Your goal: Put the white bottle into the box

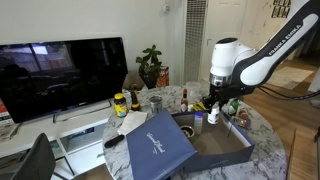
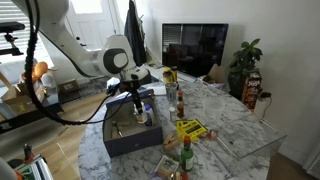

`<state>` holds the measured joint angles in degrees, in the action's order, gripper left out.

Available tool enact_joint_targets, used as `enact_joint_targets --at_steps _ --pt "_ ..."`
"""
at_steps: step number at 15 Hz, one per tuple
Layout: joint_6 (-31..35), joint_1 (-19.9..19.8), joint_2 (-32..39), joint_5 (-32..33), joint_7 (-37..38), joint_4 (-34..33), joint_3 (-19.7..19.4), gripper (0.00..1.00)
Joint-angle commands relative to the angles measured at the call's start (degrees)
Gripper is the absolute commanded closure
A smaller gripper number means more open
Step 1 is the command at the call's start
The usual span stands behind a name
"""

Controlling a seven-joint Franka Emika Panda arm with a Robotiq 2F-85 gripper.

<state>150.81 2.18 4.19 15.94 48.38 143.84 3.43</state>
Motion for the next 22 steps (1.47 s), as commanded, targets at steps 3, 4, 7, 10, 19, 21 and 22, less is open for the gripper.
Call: enact_joint_targets --at_steps 3,4,7,10,19,21,22 --pt "6.0 -0.18 6.01 -9.81 -13.12 0.39 -1.82 0.68" --pt "5.42 0.3 5.85 -8.83 -12.46 0.96 -3.12 0.68" --pt "5.86 1.61 6.35 -5.59 -9.16 0.62 -6.56 0.68" --pt "5.51 2.33 7.48 -5.53 -9.59 -0.91 -7.24 0.68" --pt "6.3 4.34 -5.37 0.18 -8.65 4.56 -8.28 0.0" --pt "6.57 3.78 -11.13 5.43 -7.45 5.8 -6.55 0.0" --pt "6.77 2.79 -14.33 8.19 -6.63 6.81 -5.06 0.0"
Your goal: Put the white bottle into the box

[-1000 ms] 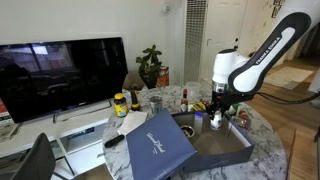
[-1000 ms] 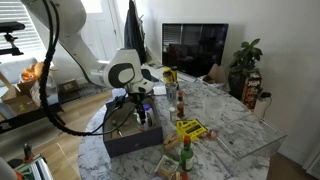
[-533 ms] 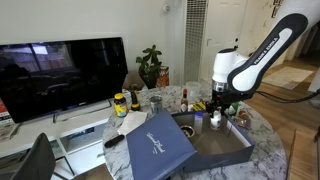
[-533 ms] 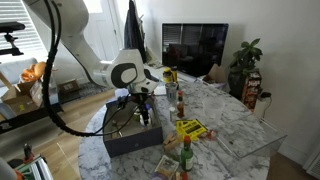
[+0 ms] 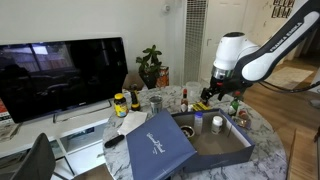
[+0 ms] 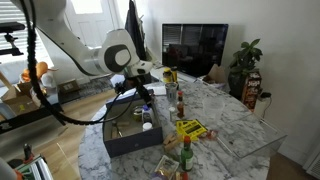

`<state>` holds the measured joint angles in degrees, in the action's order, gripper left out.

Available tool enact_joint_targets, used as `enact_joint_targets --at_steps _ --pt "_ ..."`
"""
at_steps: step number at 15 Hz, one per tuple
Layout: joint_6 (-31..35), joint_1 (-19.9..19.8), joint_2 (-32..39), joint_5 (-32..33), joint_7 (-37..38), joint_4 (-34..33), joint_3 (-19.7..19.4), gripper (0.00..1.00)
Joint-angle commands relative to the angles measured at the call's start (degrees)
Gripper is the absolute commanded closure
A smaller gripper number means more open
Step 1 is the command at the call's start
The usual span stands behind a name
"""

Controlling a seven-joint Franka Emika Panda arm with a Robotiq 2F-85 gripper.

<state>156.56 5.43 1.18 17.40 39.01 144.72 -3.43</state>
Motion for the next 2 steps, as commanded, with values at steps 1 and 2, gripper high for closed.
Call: enact_joint_targets --at_steps 1,2 --pt "1.61 -1.72 -14.68 9.22 3.75 7.17 3.6 0.0" --pt "0.08 -2.8 -6.65 4.1 0.78 1.71 4.08 0.0"
